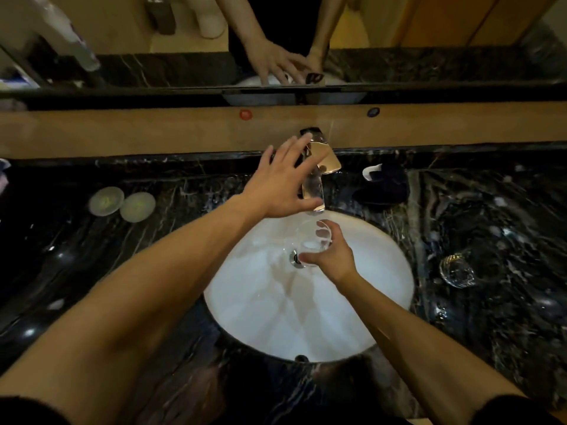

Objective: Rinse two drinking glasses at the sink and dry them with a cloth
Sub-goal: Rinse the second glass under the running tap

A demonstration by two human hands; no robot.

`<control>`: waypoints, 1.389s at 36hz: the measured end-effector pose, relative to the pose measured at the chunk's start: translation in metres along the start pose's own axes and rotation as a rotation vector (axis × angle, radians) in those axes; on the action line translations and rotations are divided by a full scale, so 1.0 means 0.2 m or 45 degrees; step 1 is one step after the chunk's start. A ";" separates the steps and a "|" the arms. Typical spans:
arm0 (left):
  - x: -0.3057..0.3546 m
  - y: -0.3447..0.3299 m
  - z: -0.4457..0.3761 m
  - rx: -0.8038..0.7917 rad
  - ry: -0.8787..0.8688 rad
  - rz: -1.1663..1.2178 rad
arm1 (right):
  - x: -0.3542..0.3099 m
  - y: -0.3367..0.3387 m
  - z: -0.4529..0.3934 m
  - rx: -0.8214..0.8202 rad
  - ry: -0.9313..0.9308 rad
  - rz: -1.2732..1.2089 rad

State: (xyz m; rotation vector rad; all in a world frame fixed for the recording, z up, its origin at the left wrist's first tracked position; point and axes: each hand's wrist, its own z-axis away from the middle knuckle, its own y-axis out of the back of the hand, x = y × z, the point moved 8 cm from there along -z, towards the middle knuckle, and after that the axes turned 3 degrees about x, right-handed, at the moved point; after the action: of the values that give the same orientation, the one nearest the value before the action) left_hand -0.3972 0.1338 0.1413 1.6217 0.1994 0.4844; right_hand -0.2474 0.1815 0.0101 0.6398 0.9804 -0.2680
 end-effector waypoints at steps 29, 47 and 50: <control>-0.16 0.05 -0.08 0.281 0.209 0.228 | -0.04 0.02 -0.10 -0.009 0.031 -0.110; -0.69 -0.76 1.42 -0.071 1.372 0.068 | 0.09 0.02 -0.08 -0.031 -0.056 0.071; -0.70 -0.76 1.43 -0.026 1.383 0.053 | 0.09 -0.01 -0.12 -0.065 -0.067 0.084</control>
State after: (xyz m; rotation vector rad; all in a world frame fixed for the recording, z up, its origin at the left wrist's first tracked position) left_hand -0.3775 -0.1633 -0.0464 1.1931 0.9568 1.3589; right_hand -0.2550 0.1959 -0.0144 0.6141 0.9109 -0.1998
